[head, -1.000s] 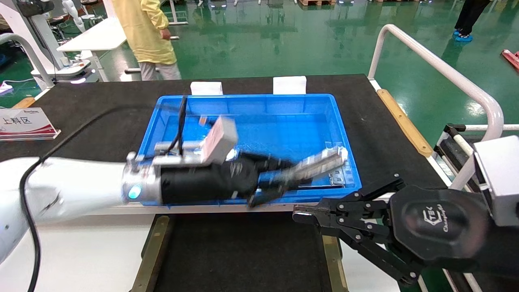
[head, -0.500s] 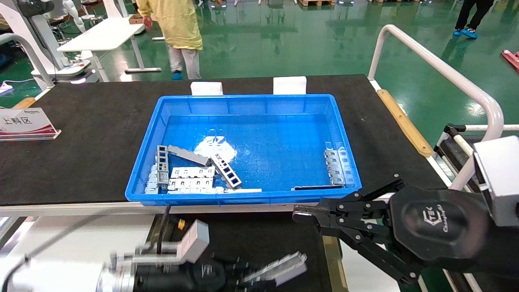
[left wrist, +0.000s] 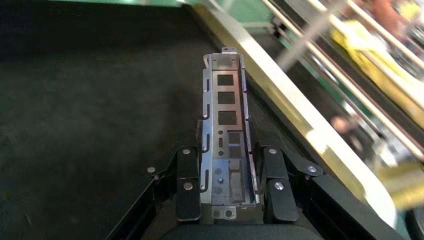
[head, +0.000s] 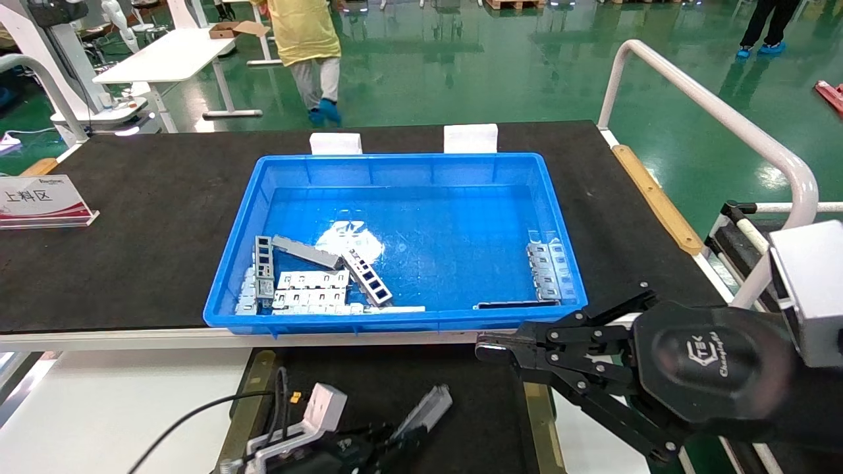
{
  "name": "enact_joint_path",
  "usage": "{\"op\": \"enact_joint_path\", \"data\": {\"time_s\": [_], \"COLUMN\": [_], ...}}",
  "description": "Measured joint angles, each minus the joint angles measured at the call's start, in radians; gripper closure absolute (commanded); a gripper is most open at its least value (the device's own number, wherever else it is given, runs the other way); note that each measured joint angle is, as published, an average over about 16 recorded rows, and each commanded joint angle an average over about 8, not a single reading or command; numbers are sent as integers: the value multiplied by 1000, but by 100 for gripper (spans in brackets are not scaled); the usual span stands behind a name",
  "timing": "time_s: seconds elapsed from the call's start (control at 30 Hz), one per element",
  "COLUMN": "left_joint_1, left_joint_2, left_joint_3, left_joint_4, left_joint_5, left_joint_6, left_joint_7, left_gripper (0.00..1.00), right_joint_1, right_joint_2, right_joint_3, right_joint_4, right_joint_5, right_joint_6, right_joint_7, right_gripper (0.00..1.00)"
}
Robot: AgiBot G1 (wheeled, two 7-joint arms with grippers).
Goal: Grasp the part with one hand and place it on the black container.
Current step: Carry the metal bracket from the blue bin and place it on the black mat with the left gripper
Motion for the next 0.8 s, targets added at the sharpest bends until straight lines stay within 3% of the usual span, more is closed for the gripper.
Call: {"op": "enact_joint_path", "data": {"time_s": [0.4, 0.8], "left_joint_1": [97, 129], "left_joint_2": [108, 203], "left_joint_3": [-96, -202], "left_joint_4": [-135, -158], "left_joint_5": [-110, -162], "left_joint_6": [-399, -604], "left_joint_7": [-9, 30], "left_gripper": [100, 100], "right_joint_1": [0, 0], "right_joint_2": [0, 0], "right_joint_3": [0, 0], "right_joint_4": [0, 0], "right_joint_5": [0, 0], "right_joint_6": [0, 0], "right_joint_7": [0, 0], "right_gripper": [100, 100]}}
